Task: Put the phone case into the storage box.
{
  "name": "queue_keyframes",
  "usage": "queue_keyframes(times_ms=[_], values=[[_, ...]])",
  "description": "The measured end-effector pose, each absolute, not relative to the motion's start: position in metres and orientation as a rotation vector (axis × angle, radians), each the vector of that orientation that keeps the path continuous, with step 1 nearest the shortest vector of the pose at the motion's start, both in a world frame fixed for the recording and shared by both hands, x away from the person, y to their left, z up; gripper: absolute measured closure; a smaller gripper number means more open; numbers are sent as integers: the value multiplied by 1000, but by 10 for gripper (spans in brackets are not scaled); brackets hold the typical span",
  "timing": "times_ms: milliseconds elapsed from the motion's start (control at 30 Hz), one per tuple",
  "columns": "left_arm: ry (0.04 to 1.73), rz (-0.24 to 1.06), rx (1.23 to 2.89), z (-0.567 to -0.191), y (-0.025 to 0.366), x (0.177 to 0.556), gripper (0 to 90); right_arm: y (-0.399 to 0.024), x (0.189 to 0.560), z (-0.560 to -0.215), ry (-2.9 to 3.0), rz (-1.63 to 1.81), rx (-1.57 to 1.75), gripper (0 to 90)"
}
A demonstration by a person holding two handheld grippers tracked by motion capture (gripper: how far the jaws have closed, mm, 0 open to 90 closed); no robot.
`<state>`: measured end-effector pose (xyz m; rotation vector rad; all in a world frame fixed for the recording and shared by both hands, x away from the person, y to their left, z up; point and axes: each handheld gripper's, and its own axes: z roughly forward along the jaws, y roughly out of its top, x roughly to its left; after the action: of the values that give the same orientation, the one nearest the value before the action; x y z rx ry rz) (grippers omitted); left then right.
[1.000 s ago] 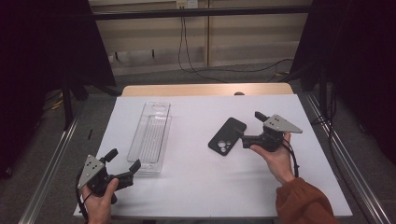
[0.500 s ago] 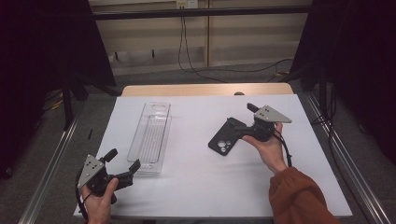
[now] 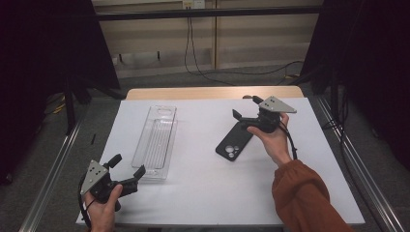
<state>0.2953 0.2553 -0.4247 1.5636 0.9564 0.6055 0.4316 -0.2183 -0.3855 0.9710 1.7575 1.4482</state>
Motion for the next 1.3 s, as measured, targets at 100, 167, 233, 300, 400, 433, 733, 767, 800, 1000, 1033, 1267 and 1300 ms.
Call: queue_keyframes(times_ms=[100,167,233,300,400,433,733,767,800,1000,1033,1267,1300], values=[[957,605,1562,-425,255,295,31,-218,440,-383,1758,1443,971,104],[958,606,1562,-425,255,295,31,-218,442,-383,1754,1445,970,104],[962,605,1562,-425,256,295,31,-216,447,-381,1758,1445,964,111],[966,602,1562,-425,256,295,31,-215,450,-379,1758,1447,956,140],[964,605,1561,-425,256,295,31,-213,454,-377,1767,1443,942,162],[964,605,1561,-425,256,295,31,-213,454,-377,1767,1443,942,162],[965,606,1562,-425,256,295,31,-206,470,-375,1864,1416,951,376],[965,604,1563,-425,256,296,31,-206,471,-375,1871,1418,949,405],[965,606,1563,-425,256,296,31,-206,472,-376,1877,1417,956,442],[974,603,1562,-426,257,296,31,-209,478,-375,1930,1436,973,647],[974,603,1561,-425,257,296,31,-209,478,-374,1935,1439,983,670],[972,603,1564,-425,257,296,31,-213,483,-375,2027,1446,1017,891],[975,605,1562,-425,257,296,31,-213,483,-375,2044,1435,1029,900]])
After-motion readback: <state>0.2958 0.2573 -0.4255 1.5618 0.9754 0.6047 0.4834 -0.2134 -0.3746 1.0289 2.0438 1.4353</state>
